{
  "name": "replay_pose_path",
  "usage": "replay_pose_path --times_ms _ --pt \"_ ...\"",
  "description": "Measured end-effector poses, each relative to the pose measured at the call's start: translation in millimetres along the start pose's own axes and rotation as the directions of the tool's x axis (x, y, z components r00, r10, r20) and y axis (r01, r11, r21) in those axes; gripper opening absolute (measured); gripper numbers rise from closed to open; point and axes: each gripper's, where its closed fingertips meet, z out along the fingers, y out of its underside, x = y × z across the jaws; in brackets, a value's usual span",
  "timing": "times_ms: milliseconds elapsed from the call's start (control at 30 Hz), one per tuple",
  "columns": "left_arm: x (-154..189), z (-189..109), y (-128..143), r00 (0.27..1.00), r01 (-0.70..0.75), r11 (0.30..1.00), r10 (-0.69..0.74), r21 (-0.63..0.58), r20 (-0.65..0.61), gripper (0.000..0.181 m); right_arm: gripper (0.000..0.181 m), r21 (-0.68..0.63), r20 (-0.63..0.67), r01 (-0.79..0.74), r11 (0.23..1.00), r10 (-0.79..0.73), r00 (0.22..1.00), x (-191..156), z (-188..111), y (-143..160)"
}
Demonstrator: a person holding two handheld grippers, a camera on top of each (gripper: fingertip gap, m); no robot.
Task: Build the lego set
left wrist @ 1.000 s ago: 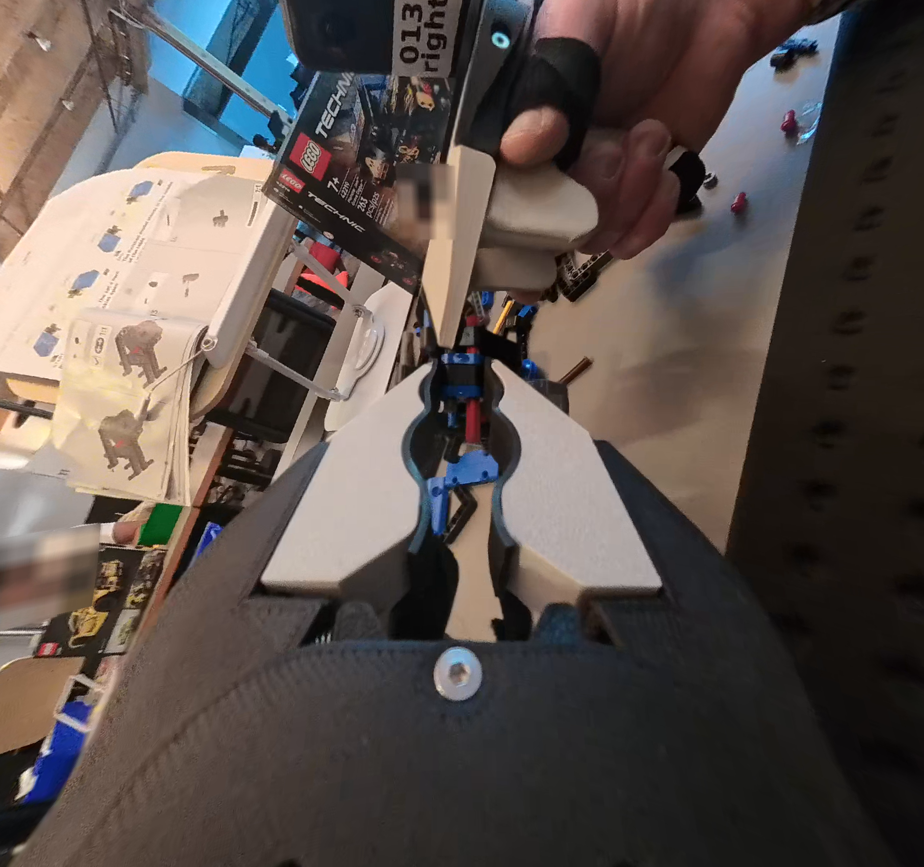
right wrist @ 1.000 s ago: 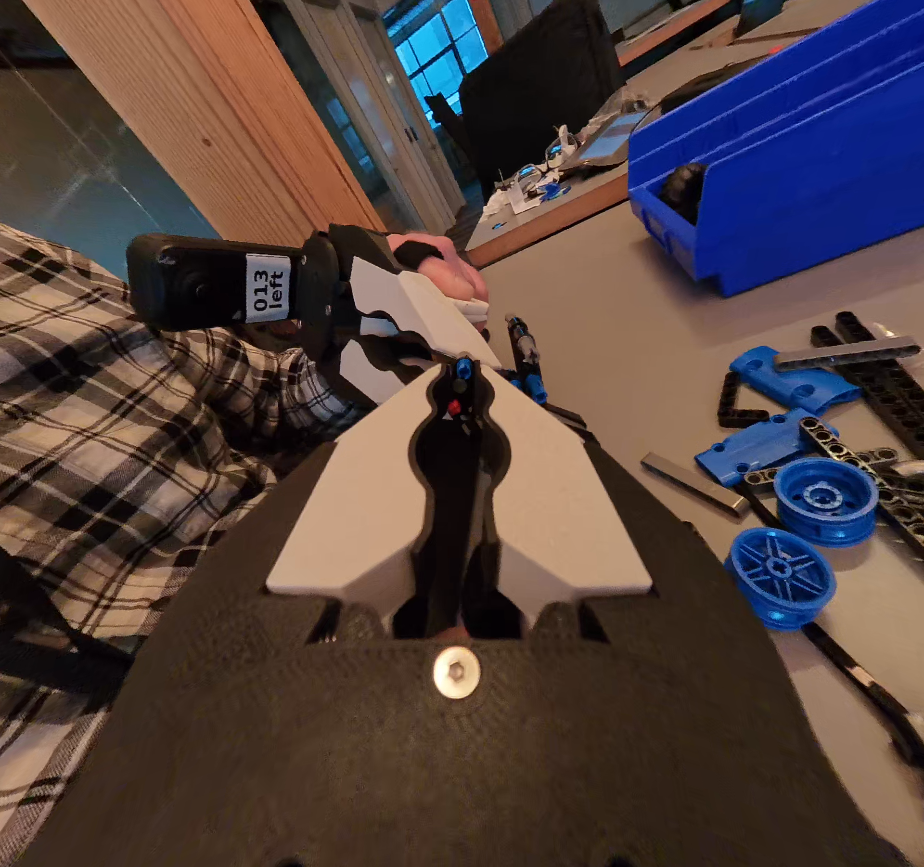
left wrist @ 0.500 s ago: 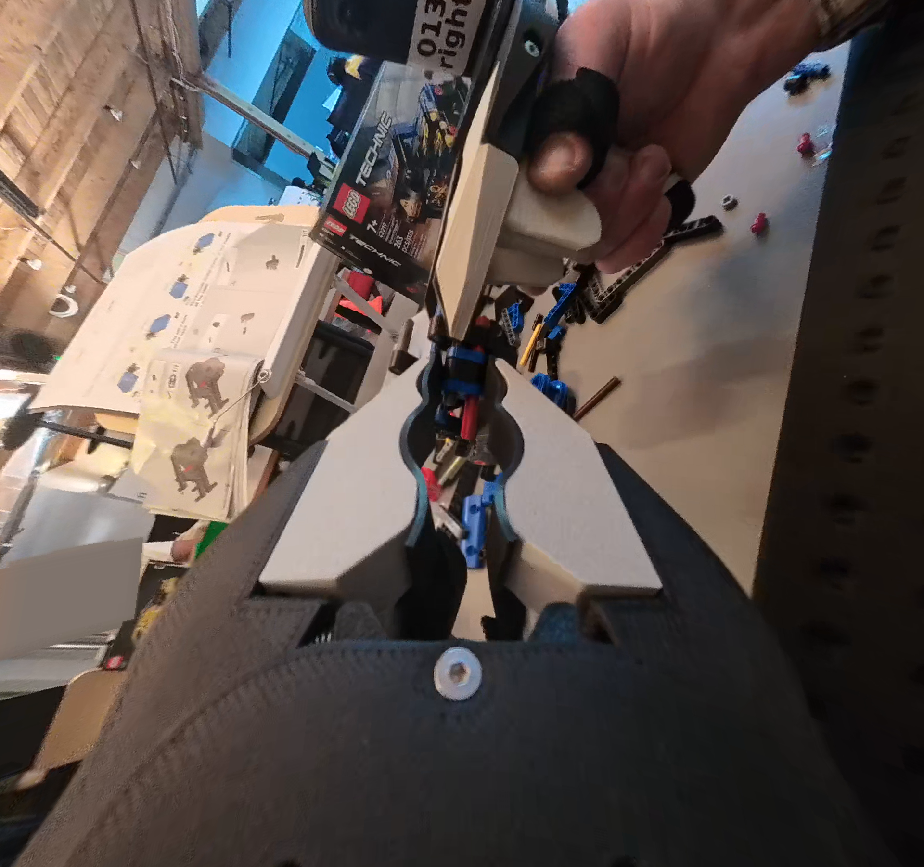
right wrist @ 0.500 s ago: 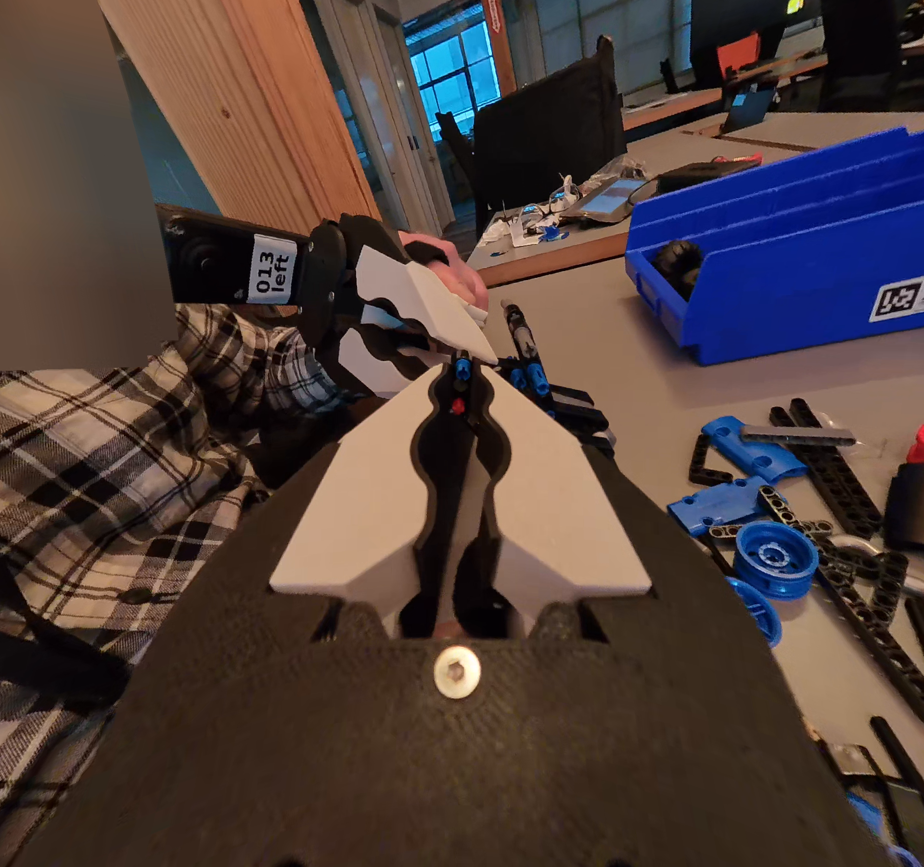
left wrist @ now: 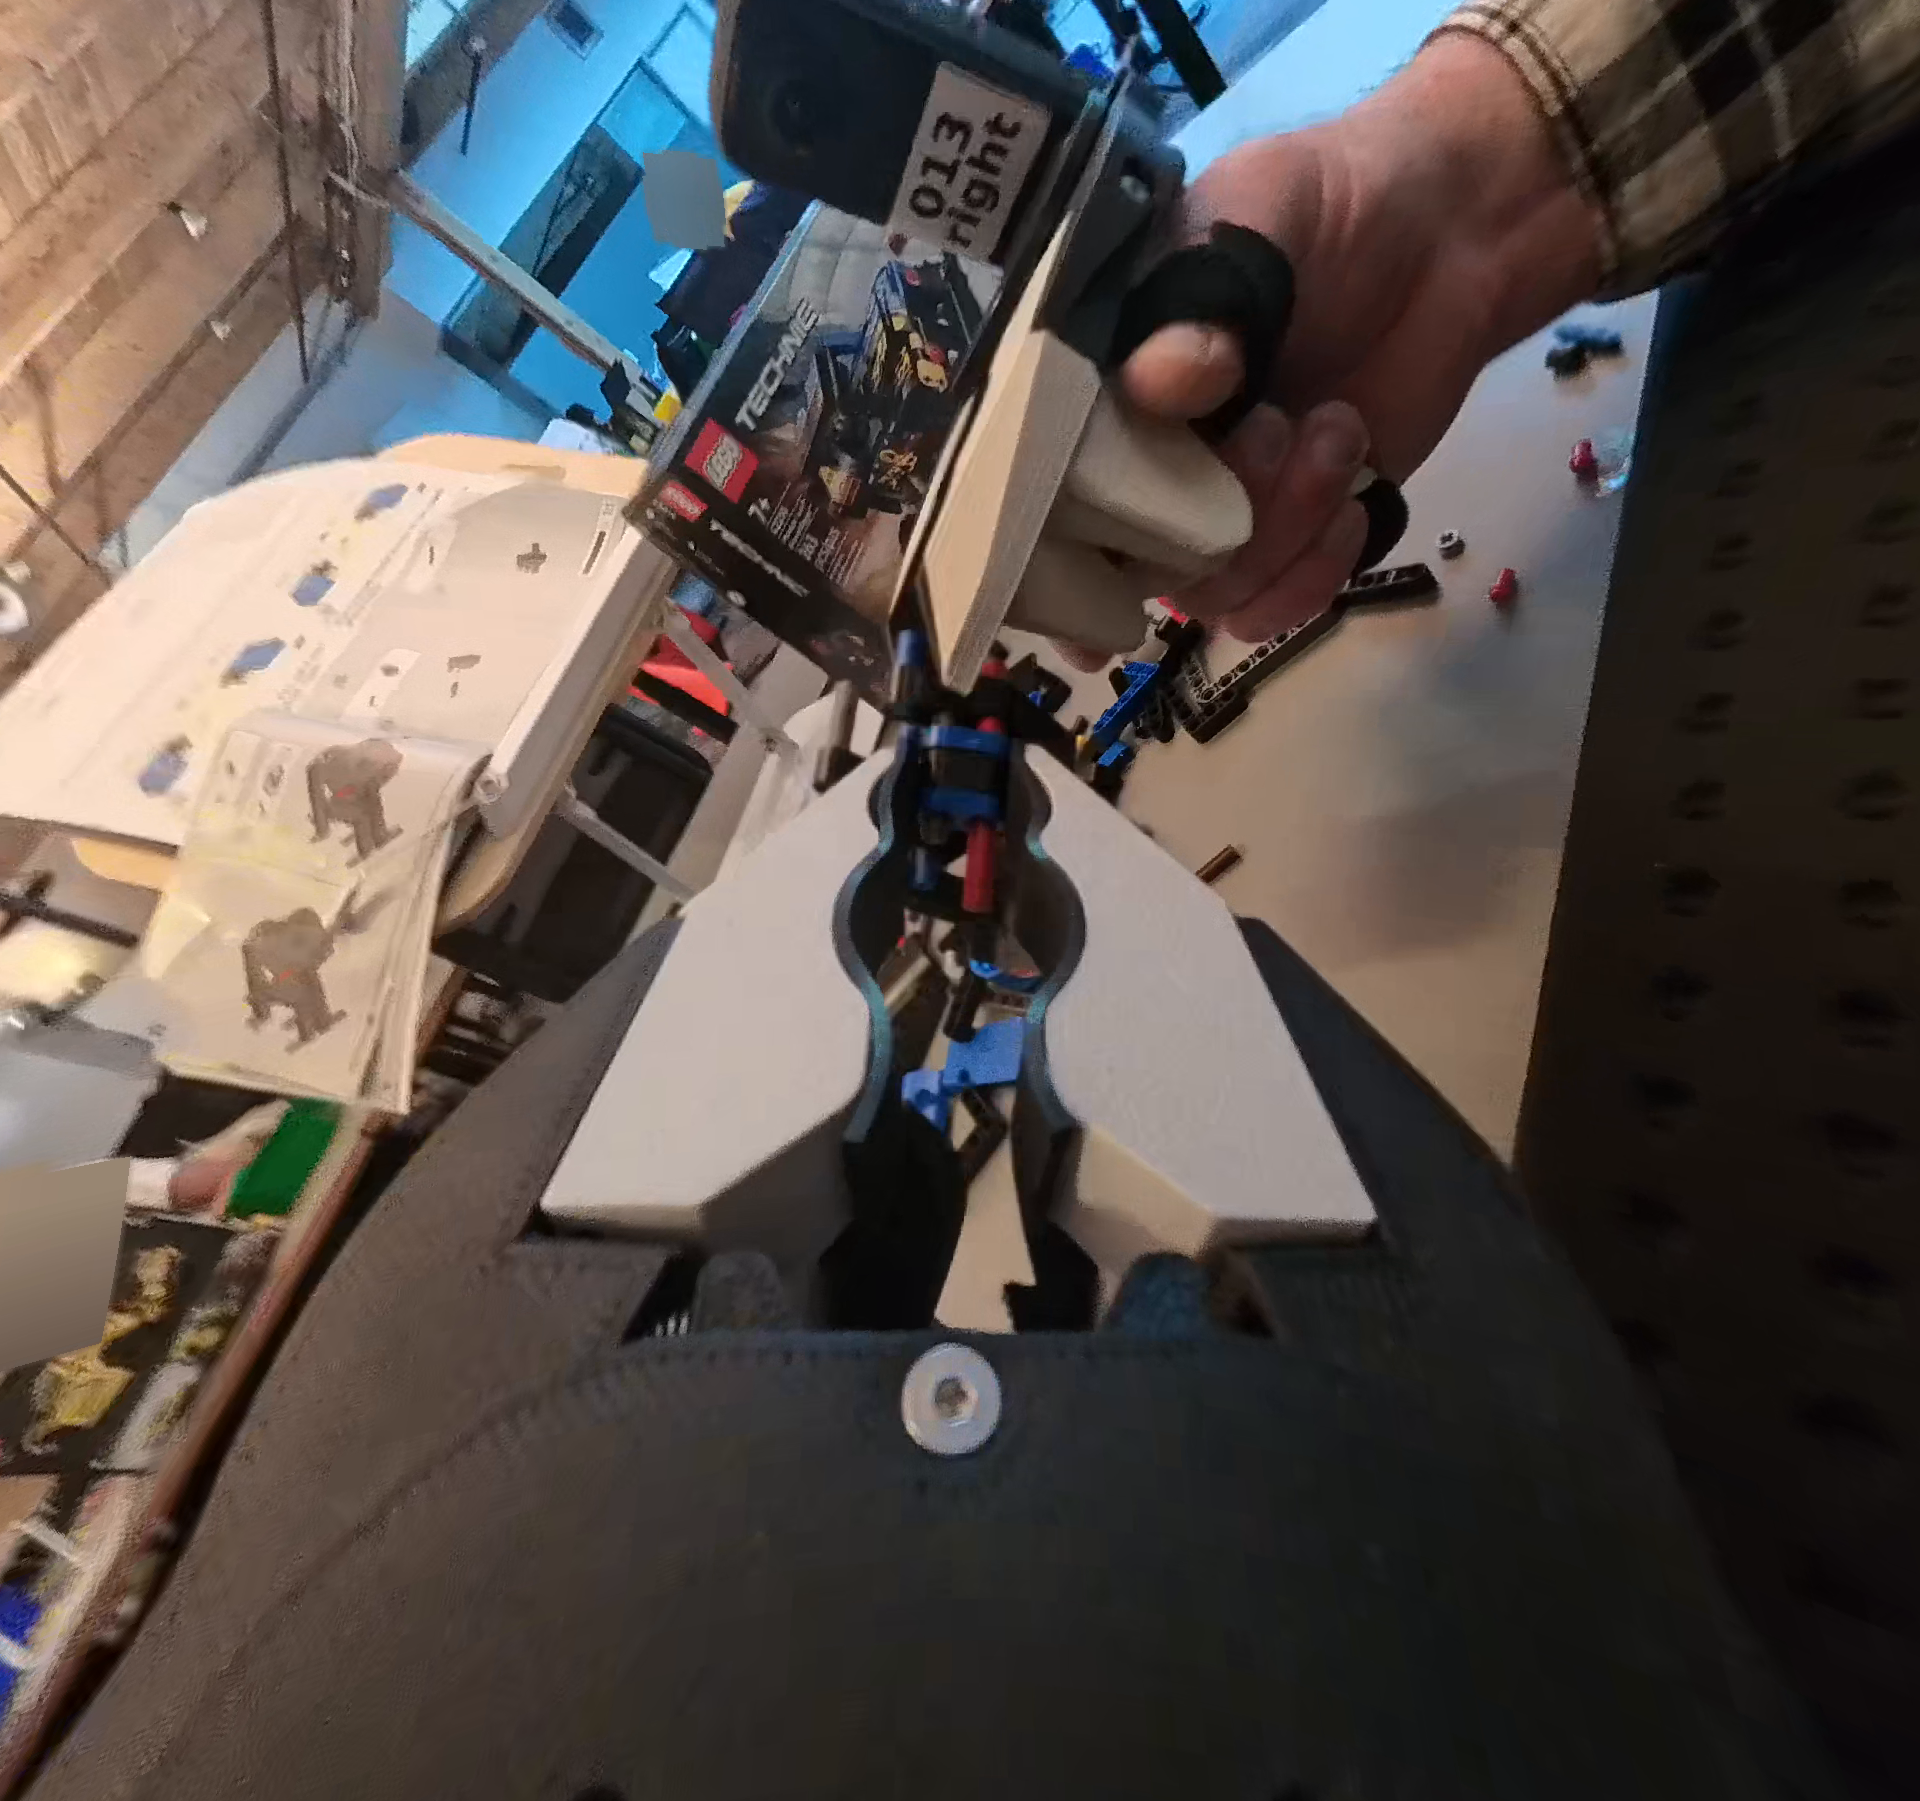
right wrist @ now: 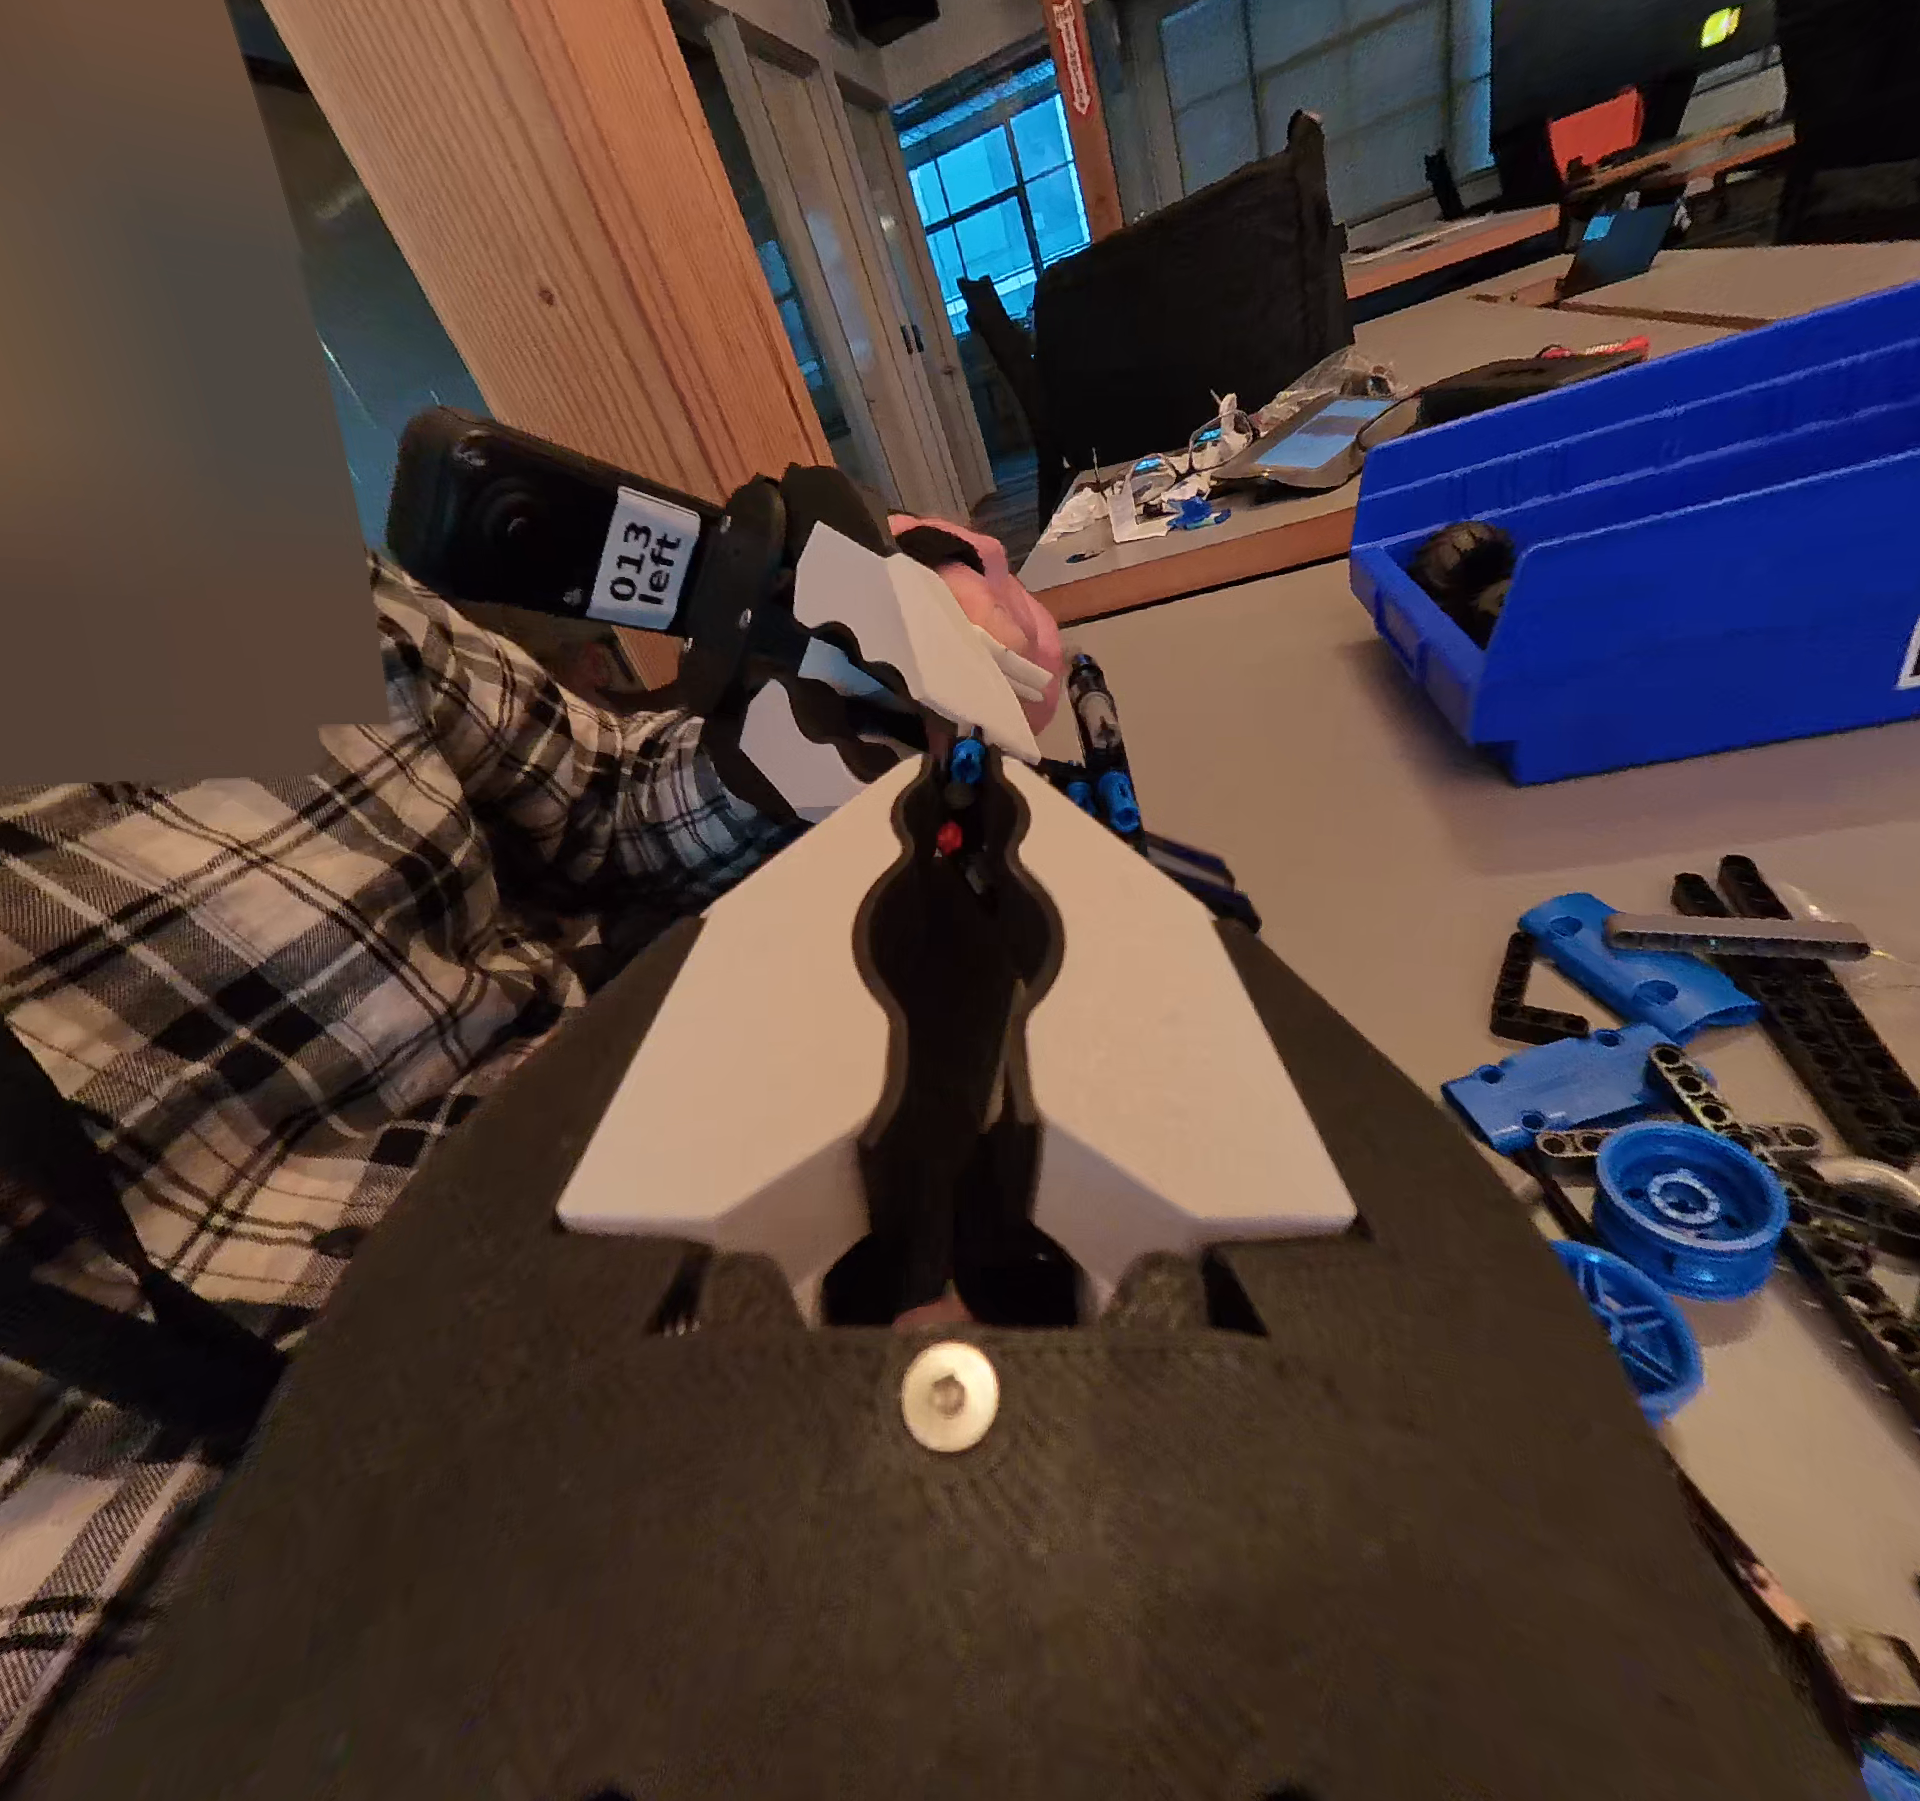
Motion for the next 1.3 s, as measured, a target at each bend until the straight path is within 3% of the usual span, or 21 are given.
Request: replay_pose_path --times_ms 33,67,100,167,267,300,367,467,533,633,767,867,1067,1200,1300 --pt "-1 1 4 0.999 0.042 0.999 -0.042 -0.009 -0.005 0.014 0.009 0.013 -0.035 0.008 1.000 -0.008 0.999 5 -4 -4" --pt "-5 0 8 0.997 0.073 0.997 -0.073 -0.009 0.007 0.013 0.029 0.039 -0.070 0.017 0.999 -0.015 0.997 10 -10 -12" --pt "-10 -2 9 0.994 0.108 0.994 -0.108 0.010 0.028 0.013 0.033 0.057 -0.076 0.029 0.998 -0.025 0.997 11 -17 -20" --pt "-17 -4 7 0.969 0.246 0.967 -0.246 0.060 0.001 0.013 0.017 -0.009 -0.151 0.128 0.992 -0.128 0.980 18 -25 -17" --pt "-29 -9 1 0.947 0.318 0.937 -0.322 0.143 0.010 0.014 0.040 -0.127 -0.169 0.037 0.991 -0.058 0.984 26 -21 6" --pt "-30 -11 -3 0.947 0.315 0.934 -0.322 0.170 0.013 0.014 0.039 -0.158 -0.216 0.016 0.987 -0.050 0.975 35 -21 14" --pt "-32 -12 -11 0.972 0.203 0.964 -0.220 0.173 0.083 0.013 0.039 -0.120 -0.246 -0.068 0.990 0.036 0.969 44 -22 17" --pt "-26 -10 -22 0.984 -0.012 0.992 -0.012 0.129 0.178 0.013 0.042 0.008 -0.153 -0.213 0.977 0.212 0.965 41 -21 6" --pt "-17 -6 -28 0.967 -0.161 0.984 0.141 0.080 0.215 0.013 0.043 0.063 -0.102 -0.275 0.959 0.281 0.954 39 -18 2" --pt "-17 -5 -34 0.912 -0.319 0.948 0.300 0.023 0.281 0.013 0.026 0.103 -0.033 -0.333 0.937 0.337 0.941 34 -15 -3" --pt "-13 -2 -29 0.889 -0.385 0.923 0.368 0.012 0.273 0.013 0.000 0.137 0.023 -0.354 0.925 0.354 0.935 29 -14 -7" --pt "-3 5 -34 0.868 -0.442 0.897 0.426 0.007 0.254 0.013 0.000 0.140 0.047 -0.413 0.900 0.410 0.911 34 -15 -4" --pt "-10 6 -37 0.769 -0.560 0.826 0.550 -0.072 0.325 0.013 0.029 0.122 -0.021 -0.444 0.888 0.449 0.893 46 -24 3" --pt "-11 6 -39 0.746 -0.598 0.798 0.587 -0.070 0.316 0.013 0.022 0.148 0.019 -0.447 0.882 0.450 0.893 44 -23 -4" --pt "-3 9 -42 0.743 -0.620 0.784 0.605 -0.047 0.287 0.013 0.029 0.175 0.062 -0.459 0.871 0.455 0.888 41 -26 -12"
